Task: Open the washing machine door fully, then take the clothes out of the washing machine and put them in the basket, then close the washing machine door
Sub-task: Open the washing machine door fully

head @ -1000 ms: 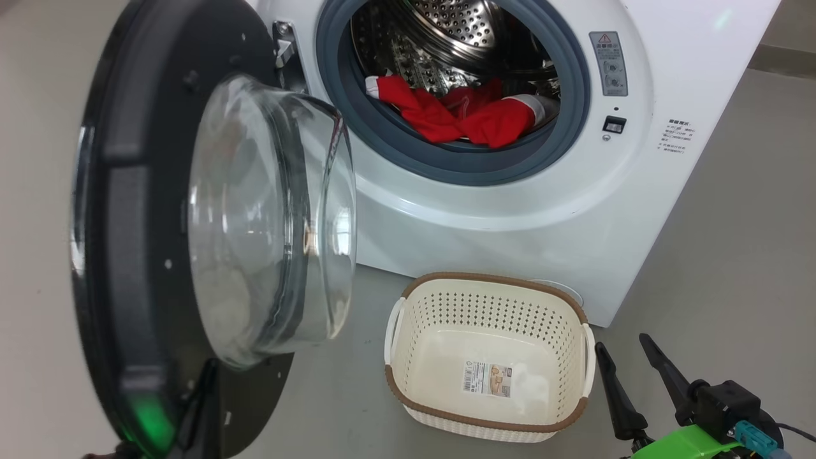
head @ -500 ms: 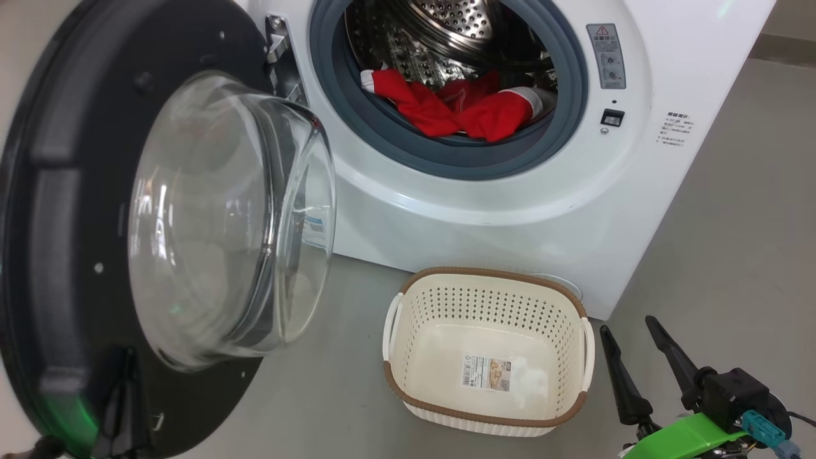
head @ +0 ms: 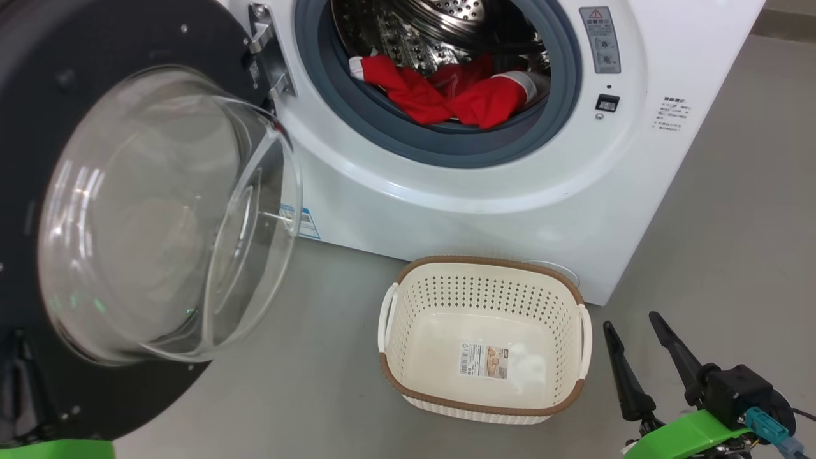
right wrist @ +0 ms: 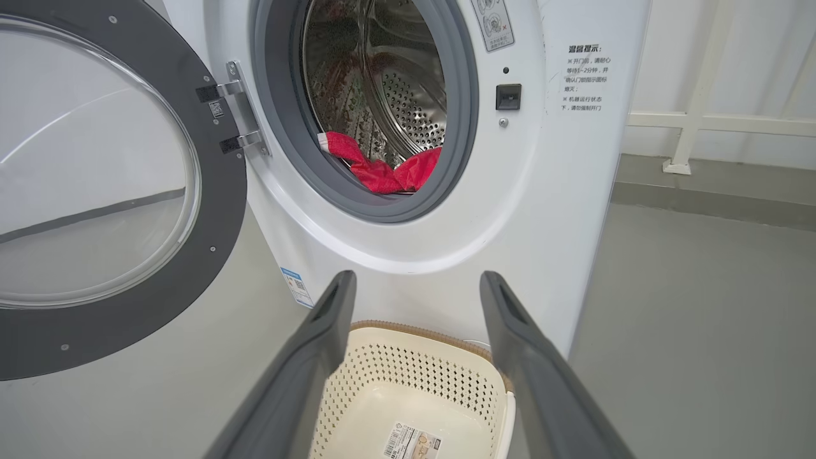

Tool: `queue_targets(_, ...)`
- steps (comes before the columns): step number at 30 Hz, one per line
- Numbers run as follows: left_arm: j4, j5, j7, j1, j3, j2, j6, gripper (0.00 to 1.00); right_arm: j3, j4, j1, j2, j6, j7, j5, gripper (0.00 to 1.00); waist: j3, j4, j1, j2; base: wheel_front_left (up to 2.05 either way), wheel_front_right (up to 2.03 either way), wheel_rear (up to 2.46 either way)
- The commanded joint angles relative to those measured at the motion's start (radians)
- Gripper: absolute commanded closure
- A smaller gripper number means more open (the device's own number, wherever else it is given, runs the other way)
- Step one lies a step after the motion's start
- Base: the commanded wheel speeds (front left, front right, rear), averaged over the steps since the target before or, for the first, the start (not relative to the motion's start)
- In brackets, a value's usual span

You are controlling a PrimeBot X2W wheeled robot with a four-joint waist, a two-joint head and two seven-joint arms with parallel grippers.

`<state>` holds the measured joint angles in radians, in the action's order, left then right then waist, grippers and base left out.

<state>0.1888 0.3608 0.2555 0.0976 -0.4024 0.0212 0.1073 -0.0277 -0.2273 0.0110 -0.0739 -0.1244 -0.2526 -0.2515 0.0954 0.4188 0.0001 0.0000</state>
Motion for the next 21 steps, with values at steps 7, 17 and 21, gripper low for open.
queue_targets(7,0.046,-0.055,0.006,0.1,-0.136,0.054,0.016,1.0,-0.028,0.028,-0.055,-0.018,-0.006,-0.009,0.014,0.0,0.024,-0.02,-0.0001,0.0,0.0,0.0,0.0)
queue_targets(17,0.164,-0.066,0.006,0.193,-0.229,0.118,0.023,1.0,-0.032,0.03,-0.063,-0.022,-0.006,-0.009,0.02,0.0,0.045,-0.038,-0.0001,0.0,0.0,0.0,0.0)
queue_targets(21,0.206,-0.067,0.006,0.226,-0.237,0.154,0.023,1.0,-0.029,0.033,-0.072,-0.026,-0.006,-0.009,0.024,0.0,0.06,-0.045,-0.0001,0.0,0.0,0.0,0.0)
